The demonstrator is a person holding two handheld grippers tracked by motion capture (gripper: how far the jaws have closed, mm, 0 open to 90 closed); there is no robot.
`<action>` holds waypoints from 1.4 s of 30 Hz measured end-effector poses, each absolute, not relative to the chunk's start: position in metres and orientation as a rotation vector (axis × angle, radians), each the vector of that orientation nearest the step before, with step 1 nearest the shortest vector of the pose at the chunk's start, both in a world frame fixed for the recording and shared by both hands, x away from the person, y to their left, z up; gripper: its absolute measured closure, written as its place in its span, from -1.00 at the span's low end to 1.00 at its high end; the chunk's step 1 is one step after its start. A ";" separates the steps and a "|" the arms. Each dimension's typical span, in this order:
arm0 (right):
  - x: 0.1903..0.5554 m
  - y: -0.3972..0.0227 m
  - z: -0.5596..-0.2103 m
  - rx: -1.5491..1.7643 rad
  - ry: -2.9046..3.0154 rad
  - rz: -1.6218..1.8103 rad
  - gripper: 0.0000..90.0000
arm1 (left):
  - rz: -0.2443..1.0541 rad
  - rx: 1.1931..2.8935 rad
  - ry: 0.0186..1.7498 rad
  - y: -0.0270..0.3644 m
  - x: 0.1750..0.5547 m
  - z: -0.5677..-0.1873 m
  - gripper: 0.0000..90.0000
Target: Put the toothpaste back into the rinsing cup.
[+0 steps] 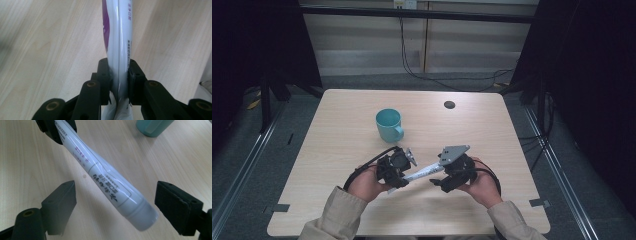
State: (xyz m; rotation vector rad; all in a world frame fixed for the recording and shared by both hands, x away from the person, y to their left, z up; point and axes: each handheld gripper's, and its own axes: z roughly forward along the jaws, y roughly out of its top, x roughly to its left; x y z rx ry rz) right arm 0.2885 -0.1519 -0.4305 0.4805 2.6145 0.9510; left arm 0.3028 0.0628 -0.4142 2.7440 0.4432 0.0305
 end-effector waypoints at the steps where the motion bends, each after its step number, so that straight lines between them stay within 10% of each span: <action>1: 0.289 -0.149 -0.430 0.469 2.618 0.945 -0.62 | 0.038 2.740 0.433 0.063 0.303 -0.414 0.69; 10: 0.291 -0.134 -0.439 0.381 2.674 0.894 -0.46 | -0.002 2.707 0.428 0.062 0.303 -0.411 0.69; 21: 0.285 -0.131 -0.445 0.323 2.742 0.781 0.48 | -0.030 2.637 0.381 0.067 0.308 -0.411 0.54; 29: 0.287 -0.143 -0.443 0.406 2.741 0.798 0.59 | 0.108 2.492 0.483 0.086 0.313 -0.404 -0.22; 42: 0.294 -0.167 -0.443 0.610 2.692 0.883 0.60 | 0.138 2.333 0.597 0.111 0.315 -0.404 -0.34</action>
